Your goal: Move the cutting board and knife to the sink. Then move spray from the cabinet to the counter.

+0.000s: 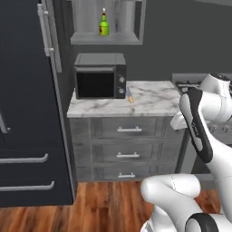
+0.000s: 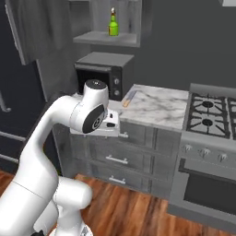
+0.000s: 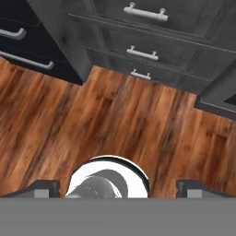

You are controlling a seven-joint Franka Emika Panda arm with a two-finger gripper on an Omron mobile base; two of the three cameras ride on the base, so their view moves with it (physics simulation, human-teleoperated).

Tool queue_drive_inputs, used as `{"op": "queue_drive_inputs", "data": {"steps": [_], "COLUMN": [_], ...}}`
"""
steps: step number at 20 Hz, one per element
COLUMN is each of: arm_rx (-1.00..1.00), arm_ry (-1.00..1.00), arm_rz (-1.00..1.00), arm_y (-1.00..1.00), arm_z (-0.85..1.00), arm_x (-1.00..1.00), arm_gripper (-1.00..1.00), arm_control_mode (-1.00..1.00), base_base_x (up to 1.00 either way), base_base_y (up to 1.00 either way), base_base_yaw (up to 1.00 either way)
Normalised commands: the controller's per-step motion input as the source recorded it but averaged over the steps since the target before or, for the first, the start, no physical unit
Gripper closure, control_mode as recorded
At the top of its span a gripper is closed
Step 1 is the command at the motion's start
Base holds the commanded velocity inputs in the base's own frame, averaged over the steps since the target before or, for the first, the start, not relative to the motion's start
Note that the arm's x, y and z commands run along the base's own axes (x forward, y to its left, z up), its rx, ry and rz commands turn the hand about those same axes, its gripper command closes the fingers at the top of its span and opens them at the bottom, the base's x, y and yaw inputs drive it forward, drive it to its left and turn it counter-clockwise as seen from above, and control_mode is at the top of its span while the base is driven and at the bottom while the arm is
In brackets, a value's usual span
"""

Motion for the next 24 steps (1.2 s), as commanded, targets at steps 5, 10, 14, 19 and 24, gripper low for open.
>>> {"op": "queue_drive_inputs", "data": {"steps": [5,10,14,19,24], "arm_rx": [0.00,0.00,0.00,0.00,0.00], "arm_ry": [0.00,0.00,0.00,0.00,0.00], "arm_rz": [0.00,0.00,0.00,0.00,0.00], "arm_y": [0.00,0.00,0.00,0.00,0.00], "arm_z": [0.00,0.00,0.00,0.00,0.00], "arm_x": [0.00,0.00,0.00,0.00,0.00], "arm_gripper": [-1.00,-1.00,-1.00,-1.00,-1.00], "arm_control_mode": [1.00,1.00,1.00,1.00,1.00], "base_base_x": [0.80,0.78,0.71,0.70,0.52], "base_base_y": [0.40,0.40,0.38,0.29,0.09], "base_base_yaw": [-0.22,-0.20,-0.19,-0.16,-0.06]}}
